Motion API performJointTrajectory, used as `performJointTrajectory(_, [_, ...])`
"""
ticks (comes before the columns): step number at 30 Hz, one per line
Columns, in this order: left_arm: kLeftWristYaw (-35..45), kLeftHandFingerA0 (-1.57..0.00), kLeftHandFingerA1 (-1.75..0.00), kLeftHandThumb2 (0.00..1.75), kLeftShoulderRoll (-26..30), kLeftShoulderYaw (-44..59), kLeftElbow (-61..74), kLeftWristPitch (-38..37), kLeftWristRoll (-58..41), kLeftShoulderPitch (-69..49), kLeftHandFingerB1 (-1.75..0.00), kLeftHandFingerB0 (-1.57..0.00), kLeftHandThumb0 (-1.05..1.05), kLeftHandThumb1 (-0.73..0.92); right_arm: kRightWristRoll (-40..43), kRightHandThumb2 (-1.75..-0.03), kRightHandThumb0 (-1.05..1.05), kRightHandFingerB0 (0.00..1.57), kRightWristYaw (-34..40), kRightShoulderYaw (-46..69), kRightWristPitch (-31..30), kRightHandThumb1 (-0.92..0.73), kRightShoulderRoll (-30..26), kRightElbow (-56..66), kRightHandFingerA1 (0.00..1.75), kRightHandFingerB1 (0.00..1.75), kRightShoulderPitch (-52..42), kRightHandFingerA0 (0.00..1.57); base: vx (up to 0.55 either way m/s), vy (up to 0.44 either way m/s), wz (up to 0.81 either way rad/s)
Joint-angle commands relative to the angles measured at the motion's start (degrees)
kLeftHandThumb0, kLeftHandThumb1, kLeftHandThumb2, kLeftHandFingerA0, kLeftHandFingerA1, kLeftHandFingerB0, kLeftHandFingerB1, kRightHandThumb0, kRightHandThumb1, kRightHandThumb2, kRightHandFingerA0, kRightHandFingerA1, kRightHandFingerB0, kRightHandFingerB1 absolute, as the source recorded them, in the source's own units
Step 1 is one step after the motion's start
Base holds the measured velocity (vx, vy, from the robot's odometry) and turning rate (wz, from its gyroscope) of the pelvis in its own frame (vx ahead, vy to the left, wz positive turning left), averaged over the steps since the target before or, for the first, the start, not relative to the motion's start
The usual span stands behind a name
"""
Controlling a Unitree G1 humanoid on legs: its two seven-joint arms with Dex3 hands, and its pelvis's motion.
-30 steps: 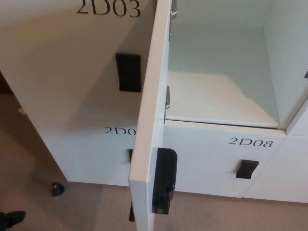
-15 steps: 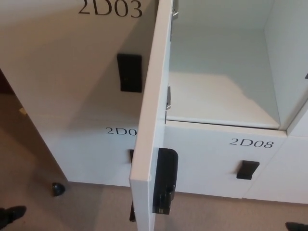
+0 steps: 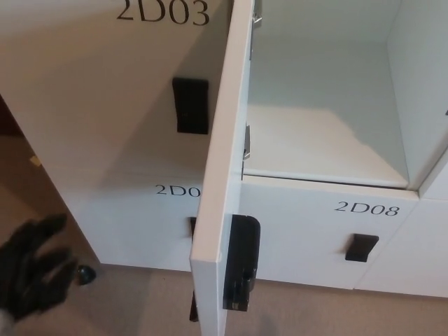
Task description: The robot walks towards an open cabinet and lifts its left hand to push the door towards the right to close it.
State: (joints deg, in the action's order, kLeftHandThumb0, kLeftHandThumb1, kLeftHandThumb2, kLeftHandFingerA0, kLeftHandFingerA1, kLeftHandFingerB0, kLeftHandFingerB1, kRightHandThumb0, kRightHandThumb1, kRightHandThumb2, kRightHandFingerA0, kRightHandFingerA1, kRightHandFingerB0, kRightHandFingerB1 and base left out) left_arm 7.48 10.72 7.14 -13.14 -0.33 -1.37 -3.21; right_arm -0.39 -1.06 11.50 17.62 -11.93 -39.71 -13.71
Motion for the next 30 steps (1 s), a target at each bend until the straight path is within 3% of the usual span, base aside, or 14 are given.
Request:
performJointTrajectory(1, [-4.2,-0.30,-0.56,0.91,-4.5,-8.8,8.7,11.8,7.2,10.9,-0.53,-0.24,-0.10,0.49,1.2,-0.61,-0.24,0.49,0.2,0.4,-4.8,-0.70,0.3,2.7,0.44,0.41,-0.6,0.56,0.00,0.000,0.00])
performJointTrajectory(3, [-4.2,-0.30,-0.56,0.91,-4.5,-8.8,8.7,11.8,7.2,10.9,-0.53,-0.24,-0.10,0.49,1.2,-0.61,-0.24,0.49,0.2,0.4,-4.8,-0.70,0.3,2.7,0.44,0.41,-0.6,0.56,0.00,0.000,0.00])
performJointTrajectory(5, [-5.6,-0.37,-0.60,0.86,-9.8,-15.7,8.0,13.7,11.1,17.9,-0.54,-0.28,-0.03,0.41,0.7,-0.62,-0.26,0.48,0.0,-0.1,-5.4,-0.71,0.3,4.2,0.43,0.40,-1.1,0.54,0.00,0.000,0.00])
performJointTrajectory(9, [-6.7,-0.37,-0.59,0.85,-15.1,-22.0,5.4,14.9,13.8,22.8,-0.54,-0.28,-0.04,0.39,0.5,-0.62,-0.26,0.49,0.2,-0.2,-6.0,-0.70,0.5,5.1,0.43,0.40,-1.3,0.55,0.00,0.000,0.00])
performJointTrajectory(10, [-7.6,-0.47,-0.49,0.56,-19.2,-26.1,2.5,15.3,15.0,25.7,-0.42,-0.40,-0.09,0.54,0.0,-0.62,-0.26,0.48,0.1,-0.6,-6.1,-0.71,0.2,5.7,0.43,0.40,-1.4,0.55,0.00,0.000,0.00])
performJointTrajectory(17, [-9.6,-0.51,-0.47,0.56,-28.1,-33.6,-3.7,17.9,16.8,30.4,-0.41,-0.42,-0.11,0.53,0.4,-0.62,-0.26,0.48,-0.7,-0.8,-7.0,-0.71,0.3,7.7,0.42,0.39,-2.2,0.55,0.00,-0.014,0.12])
performJointTrajectory(19, [-11.5,-0.59,-0.46,0.55,-35.9,-38.7,-9.7,17.9,18.0,32.8,-0.40,-0.48,-0.09,0.52,0.2,-0.62,-0.26,0.48,-0.9,-1.0,-6.3,-0.71,0.1,8.0,0.43,0.40,-2.6,0.55,-0.01,-0.011,0.19])
performJointTrajectory(21, [-12.2,-0.59,-0.46,0.55,-38.1,-40.0,-11.5,17.8,18.3,33.5,-0.40,-0.48,-0.09,0.52,0.2,-0.62,-0.26,0.48,-1.0,-1.1,-6.2,-0.71,0.1,8.1,0.43,0.40,-2.7,0.55,-0.01,-0.005,0.04])
performJointTrajectory(22, [-10.7,-0.45,-0.56,0.54,-45.4,-43.5,-14.9,18.1,16.6,35.1,-0.53,-0.38,0.02,0.50,-0.6,-0.61,-0.32,0.55,-1.0,-1.7,-4.6,-0.72,-0.2,8.2,0.46,0.42,-2.8,0.62,0.00,0.000,0.00])
performJointTrajectory(23, [-9.6,-0.45,-0.56,0.54,-50.1,-45.5,-17.0,18.3,15.3,36.1,-0.53,-0.38,0.02,0.50,-1.1,-0.61,-0.32,0.55,-1.0,-2.1,-3.6,-0.72,-0.5,8.3,0.46,0.42,-2.8,0.62,0.00,0.000,0.00])
performJointTrajectory(24, [-6.7,-0.65,-0.50,0.56,-56.6,-49.4,-19.3,16.3,12.8,37.9,-0.43,-0.63,-0.10,0.47,-0.4,-0.59,-0.30,0.55,-0.5,-2.0,-4.3,-0.67,0.8,10.2,0.49,0.42,-2.6,0.66,-0.02,-0.014,-0.07])
performJointTrajectory(25, [-4.8,-0.65,-0.50,0.56,-60.7,-52.0,-20.8,14.6,11.1,39.3,-0.43,-0.63,-0.10,0.47,0.3,-0.59,-0.30,0.55,-0.1,-2.0,-4.9,-0.67,1.7,11.6,0.49,0.42,-2.4,0.66,-0.02,-0.014,-0.07])
performJointTrajectory(28, [-2.1,-0.63,-0.47,0.56,-64.0,-55.3,-20.1,15.2,7.8,40.3,-0.41,-0.61,-0.07,0.51,-0.8,-0.59,-0.26,0.55,1.7,-2.3,-4.6,-0.67,2.2,12.1,0.49,0.43,-1.7,0.64,0.00,0.007,-0.04])
performJointTrajectory(30, [-1.1,-0.60,-0.49,0.56,-63.4,-56.6,-19.6,15.0,7.0,39.5,-0.41,-0.59,-0.09,0.51,-1.4,-0.60,-0.27,0.54,2.2,-2.4,-4.7,-0.67,1.9,12.7,0.46,0.42,-1.6,0.60,0.00,0.000,0.00])
